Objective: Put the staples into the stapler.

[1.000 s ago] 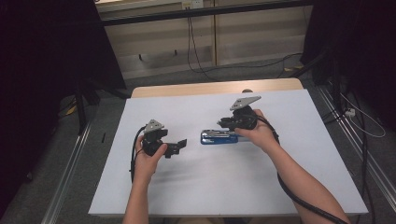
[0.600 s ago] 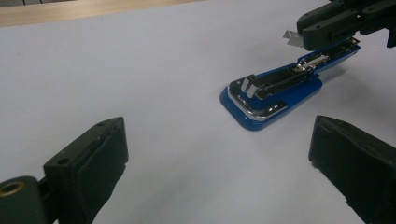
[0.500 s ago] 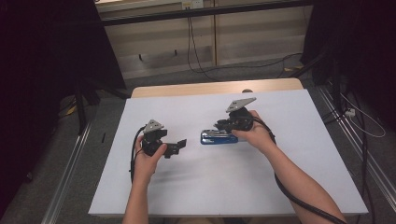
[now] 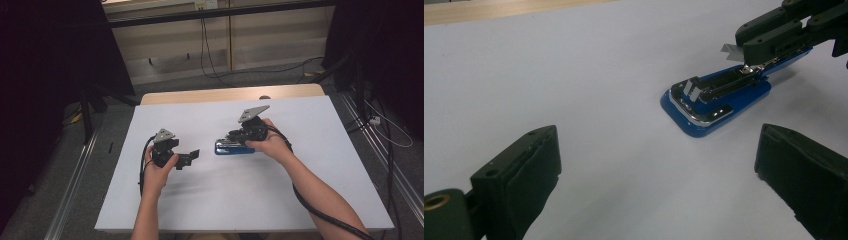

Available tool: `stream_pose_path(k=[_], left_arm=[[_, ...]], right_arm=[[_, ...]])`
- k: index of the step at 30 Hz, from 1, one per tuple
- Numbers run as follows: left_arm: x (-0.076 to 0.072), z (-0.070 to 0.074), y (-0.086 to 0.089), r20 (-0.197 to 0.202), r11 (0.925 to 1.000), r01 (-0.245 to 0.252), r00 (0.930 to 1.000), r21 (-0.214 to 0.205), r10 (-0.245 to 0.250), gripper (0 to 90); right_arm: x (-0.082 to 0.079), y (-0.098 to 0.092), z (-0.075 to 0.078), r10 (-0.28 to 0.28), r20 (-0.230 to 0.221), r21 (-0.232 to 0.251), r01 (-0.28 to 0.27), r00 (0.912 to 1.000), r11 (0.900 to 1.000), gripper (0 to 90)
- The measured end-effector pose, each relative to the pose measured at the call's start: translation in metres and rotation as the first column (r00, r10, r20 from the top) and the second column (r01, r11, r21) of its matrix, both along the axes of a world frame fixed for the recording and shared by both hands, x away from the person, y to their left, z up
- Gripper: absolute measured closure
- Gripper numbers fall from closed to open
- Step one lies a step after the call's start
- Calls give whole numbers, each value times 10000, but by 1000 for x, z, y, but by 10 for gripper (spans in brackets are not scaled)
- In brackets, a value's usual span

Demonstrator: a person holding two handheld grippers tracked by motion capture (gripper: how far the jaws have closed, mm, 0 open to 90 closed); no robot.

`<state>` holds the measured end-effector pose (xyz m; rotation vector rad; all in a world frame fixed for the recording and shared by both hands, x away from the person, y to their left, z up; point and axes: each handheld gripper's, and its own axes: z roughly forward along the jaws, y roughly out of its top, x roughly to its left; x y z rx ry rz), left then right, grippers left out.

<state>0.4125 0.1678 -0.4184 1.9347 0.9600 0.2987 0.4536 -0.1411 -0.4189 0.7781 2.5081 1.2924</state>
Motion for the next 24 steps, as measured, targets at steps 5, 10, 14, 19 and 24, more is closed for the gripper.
stream_pose_path(k=[5, 10, 14, 19, 24], left_arm=[[0, 0, 1, 1, 10000, -46, 10000, 21, 46, 48], [0, 0, 1, 1, 10000, -35, 10000, 34, 35, 49], [0, -1, 2, -51, 9999, -90, 9999, -45, 90, 49], [-1, -1, 3, -46, 9999, -96, 9999, -34, 96, 48], [-2, -2, 3, -77, 9999, -112, 9999, -19, 112, 49]], right_arm=[[1, 2, -1, 239, -17, 7, -239, 9997, 9997, 795], [2, 3, -1, 471, -6, 32, -470, 9989, 9989, 795], [4, 3, -1, 496, -1, 100, -496, 9988, 9987, 795], [5, 5, 1, 692, -11, 97, -692, 9976, 9976, 795], [7, 8, 0, 928, -6, 97, -928, 9957, 9956, 795]])
